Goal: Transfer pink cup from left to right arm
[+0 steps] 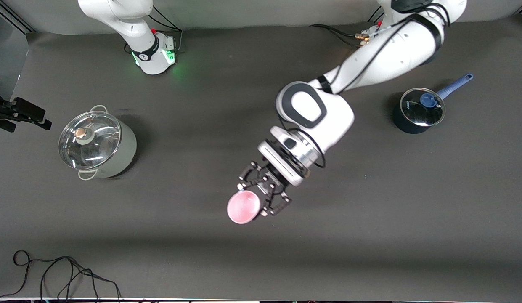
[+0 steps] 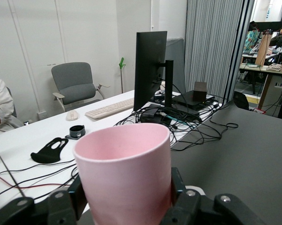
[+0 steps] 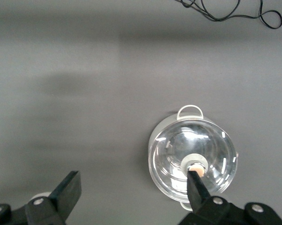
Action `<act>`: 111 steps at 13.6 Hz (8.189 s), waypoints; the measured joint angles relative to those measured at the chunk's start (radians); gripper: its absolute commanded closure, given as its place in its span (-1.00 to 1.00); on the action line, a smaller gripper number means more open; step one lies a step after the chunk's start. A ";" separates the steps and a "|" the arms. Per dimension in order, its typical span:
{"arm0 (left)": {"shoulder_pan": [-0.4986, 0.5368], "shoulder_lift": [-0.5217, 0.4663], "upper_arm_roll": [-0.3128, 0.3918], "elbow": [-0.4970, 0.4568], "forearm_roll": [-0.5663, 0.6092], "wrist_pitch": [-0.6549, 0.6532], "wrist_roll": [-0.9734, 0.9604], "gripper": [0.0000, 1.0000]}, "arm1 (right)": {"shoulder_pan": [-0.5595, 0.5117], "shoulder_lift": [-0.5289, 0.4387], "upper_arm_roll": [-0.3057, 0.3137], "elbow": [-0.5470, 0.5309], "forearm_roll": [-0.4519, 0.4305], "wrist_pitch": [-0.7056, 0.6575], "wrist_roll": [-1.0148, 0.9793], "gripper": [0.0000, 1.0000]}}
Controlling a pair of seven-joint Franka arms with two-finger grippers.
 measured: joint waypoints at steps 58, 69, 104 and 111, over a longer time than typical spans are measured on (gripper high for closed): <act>-0.365 -0.076 0.363 0.134 0.001 0.013 -0.281 1.00 | 0.392 0.535 0.087 0.549 0.169 0.048 1.064 0.66; -0.367 -0.077 0.367 0.135 0.006 0.016 -0.278 1.00 | 0.390 0.535 0.087 0.553 0.171 0.059 1.074 1.00; 0.420 -0.192 0.510 -0.113 0.217 -1.157 -0.452 -1.00 | -0.090 0.393 -0.058 0.302 0.076 0.040 -0.067 1.00; 0.539 -0.345 0.585 -0.093 0.478 -1.550 -0.949 -1.00 | -0.078 0.467 -0.045 0.063 0.103 0.421 -0.157 1.00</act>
